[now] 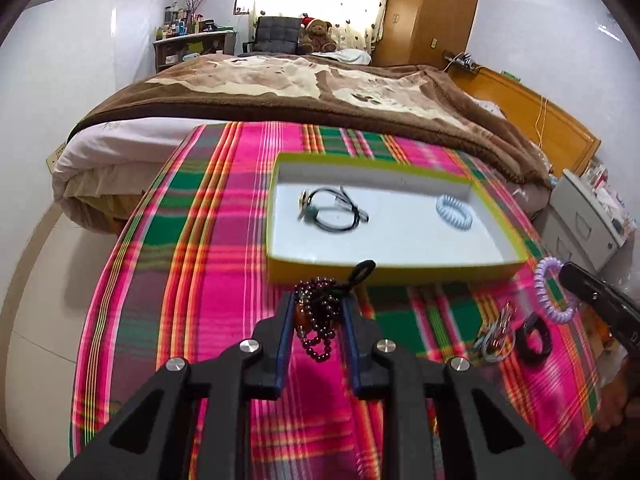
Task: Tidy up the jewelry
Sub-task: 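Carry the lilac hair tie and beaded bracelet into the tray with both grippers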
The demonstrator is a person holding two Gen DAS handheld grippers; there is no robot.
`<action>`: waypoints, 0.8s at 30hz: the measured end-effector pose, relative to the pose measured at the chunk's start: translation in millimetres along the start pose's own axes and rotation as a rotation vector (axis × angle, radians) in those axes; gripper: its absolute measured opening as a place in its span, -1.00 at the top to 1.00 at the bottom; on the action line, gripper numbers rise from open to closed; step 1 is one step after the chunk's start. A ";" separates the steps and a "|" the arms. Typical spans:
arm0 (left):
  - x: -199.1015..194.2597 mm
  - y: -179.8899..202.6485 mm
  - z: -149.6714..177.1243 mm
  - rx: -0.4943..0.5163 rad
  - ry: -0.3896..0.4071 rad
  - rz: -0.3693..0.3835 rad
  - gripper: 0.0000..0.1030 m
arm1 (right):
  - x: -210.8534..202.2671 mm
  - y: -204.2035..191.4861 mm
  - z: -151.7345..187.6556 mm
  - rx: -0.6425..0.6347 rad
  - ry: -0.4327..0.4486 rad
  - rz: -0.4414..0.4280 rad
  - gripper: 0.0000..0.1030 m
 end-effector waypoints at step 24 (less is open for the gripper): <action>66.2 -1.8 -44.8 0.012 -0.047 0.023 0.54 | 134.3 -10.1 -63.6 0.021 -0.149 0.041 0.81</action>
Point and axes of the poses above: each gripper's, at about its wrist camera, not at the fingertips, and x roughly the way its jaws point, y to its right, z to its underside, the point moved 9 cm from there along x, roughly the way its jaws point, and after that the axes turned 14 degrees about z, right-handed, at the moved point
